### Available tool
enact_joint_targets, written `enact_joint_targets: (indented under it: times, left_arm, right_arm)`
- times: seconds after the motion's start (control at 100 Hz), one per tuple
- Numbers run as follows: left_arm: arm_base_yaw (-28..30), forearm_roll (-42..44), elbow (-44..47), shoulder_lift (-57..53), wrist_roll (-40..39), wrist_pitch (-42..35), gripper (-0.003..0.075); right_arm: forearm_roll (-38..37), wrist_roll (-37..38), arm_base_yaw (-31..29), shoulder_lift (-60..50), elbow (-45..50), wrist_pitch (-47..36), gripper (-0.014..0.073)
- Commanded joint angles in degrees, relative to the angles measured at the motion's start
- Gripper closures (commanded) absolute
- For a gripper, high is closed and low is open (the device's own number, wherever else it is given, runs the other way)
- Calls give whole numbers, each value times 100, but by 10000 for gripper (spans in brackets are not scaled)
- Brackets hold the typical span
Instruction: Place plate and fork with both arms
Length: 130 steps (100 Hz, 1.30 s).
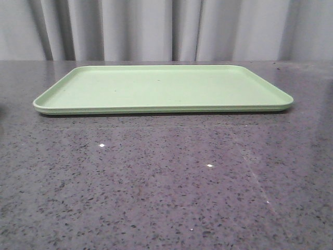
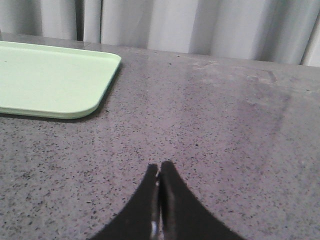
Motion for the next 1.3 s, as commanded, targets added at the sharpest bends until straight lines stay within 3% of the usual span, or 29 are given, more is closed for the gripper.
enact_joint_targets:
  times: [0.0,0.71,0.92,1.08,1.29]
  left_arm:
    - [16,-5,69,-189,-1,-425,741]
    - [16,-5,69,-189,-1,-589,741]
    - [16,-5,-144,-170,-1,-694,741]
    - [16,-42,-814,80,-1,-72,741]
    - [16,-45,-2227,913,-1,1327,741]
  right_arm:
    - [-3,-79,-34,-136,-24,-510,713]
    - [-3,-79,-34,-136,-24,-525,713]
    - [-3,-79,-34,-131,-102,-904,713]
    - [-3,-79,-34,13,-599,-352,713]
    - [-3,-79,-34,733,-1824,702,713]
